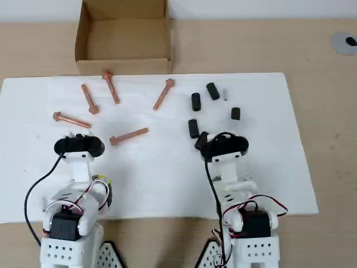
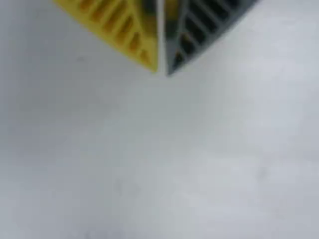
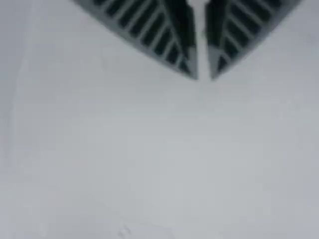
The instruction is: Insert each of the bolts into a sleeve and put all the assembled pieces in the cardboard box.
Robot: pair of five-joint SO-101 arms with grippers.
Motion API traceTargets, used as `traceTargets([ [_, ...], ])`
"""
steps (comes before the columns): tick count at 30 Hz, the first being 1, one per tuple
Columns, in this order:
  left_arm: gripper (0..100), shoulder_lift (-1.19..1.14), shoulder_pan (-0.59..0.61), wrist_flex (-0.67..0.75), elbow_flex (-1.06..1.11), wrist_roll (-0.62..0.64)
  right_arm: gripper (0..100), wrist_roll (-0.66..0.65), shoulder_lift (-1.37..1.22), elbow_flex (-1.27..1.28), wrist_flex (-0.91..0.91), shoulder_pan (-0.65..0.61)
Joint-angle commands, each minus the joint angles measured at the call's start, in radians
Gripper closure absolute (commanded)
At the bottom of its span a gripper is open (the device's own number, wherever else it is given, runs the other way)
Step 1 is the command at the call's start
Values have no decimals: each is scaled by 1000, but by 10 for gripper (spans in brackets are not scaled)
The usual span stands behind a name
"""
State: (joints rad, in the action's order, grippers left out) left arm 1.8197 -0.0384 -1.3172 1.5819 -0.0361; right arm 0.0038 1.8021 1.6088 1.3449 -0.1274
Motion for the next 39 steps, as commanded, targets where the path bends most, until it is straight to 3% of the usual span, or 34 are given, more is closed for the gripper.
traceTargets([
  [1, 991, 5, 0, 20, -5, 3, 987, -12, 119, 2, -21, -5],
  [8, 991, 5, 21, 106, 12, -20, 988, -6, 113, 5, -77, -51],
  [12, 990, 4, 164, 265, -48, -181, 987, -8, 110, -104, -126, 28],
  [16, 988, -58, 356, 311, -192, -187, 987, -11, 8, -243, -127, 59],
  [20, 937, -283, 482, 324, -370, -178, 987, -6, -280, -430, -176, 56],
  [27, 955, -806, 483, 276, -816, 69, 988, -5, -854, -924, -189, 56],
  [33, 953, -1161, 479, 235, -1046, 364, 987, -17, -1076, -1144, -170, 51],
  [39, 951, -1481, 477, 169, -1231, 466, 986, -247, -1171, -1178, -110, -24],
])
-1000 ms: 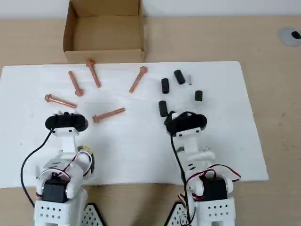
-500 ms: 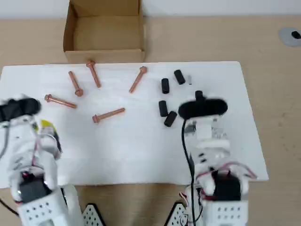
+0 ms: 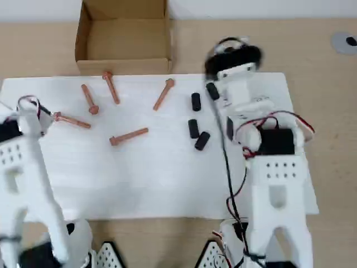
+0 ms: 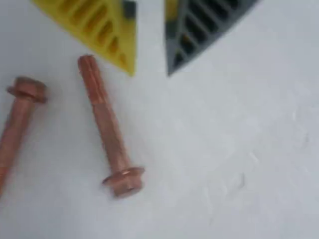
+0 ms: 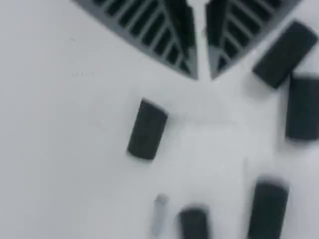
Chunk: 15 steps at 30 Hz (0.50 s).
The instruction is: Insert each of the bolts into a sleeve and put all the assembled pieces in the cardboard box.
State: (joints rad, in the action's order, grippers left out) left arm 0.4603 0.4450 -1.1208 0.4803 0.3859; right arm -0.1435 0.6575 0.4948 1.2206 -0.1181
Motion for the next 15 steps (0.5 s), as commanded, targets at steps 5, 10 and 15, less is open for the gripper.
traceTargets([
  [5, 951, -343, -52, -109, -285, 163, 986, -187, -50, -64, 15, -47],
  [10, 951, -539, -98, -190, -411, 272, 902, -189, -125, -90, 72, -47],
  [15, 953, -699, -94, -218, -520, 304, 839, -189, -194, -148, 100, -47],
])
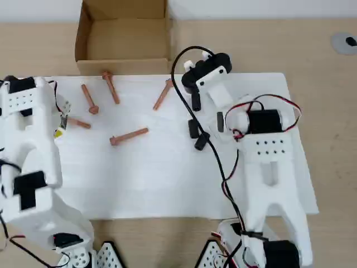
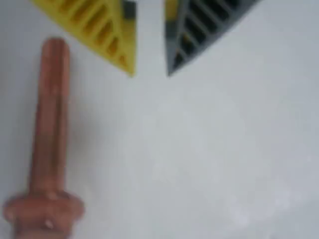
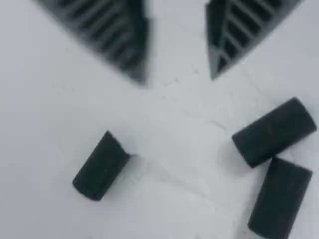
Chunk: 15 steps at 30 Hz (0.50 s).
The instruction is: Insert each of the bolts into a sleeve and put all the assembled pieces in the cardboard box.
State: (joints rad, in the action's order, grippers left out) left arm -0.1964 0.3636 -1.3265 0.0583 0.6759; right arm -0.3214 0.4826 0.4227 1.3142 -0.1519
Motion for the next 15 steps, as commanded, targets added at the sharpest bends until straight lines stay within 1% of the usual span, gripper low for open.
traceTargets([
  [1, 953, -65, -12, -12, -118, 14, 839, -11, -27, -81, 6, -13],
  [6, 954, -127, -11, -12, -184, 14, 839, -11, -50, -84, 5, -13],
  [15, 951, -160, -11, -8, -275, 14, 837, -12, -51, -79, -2, -13],
])
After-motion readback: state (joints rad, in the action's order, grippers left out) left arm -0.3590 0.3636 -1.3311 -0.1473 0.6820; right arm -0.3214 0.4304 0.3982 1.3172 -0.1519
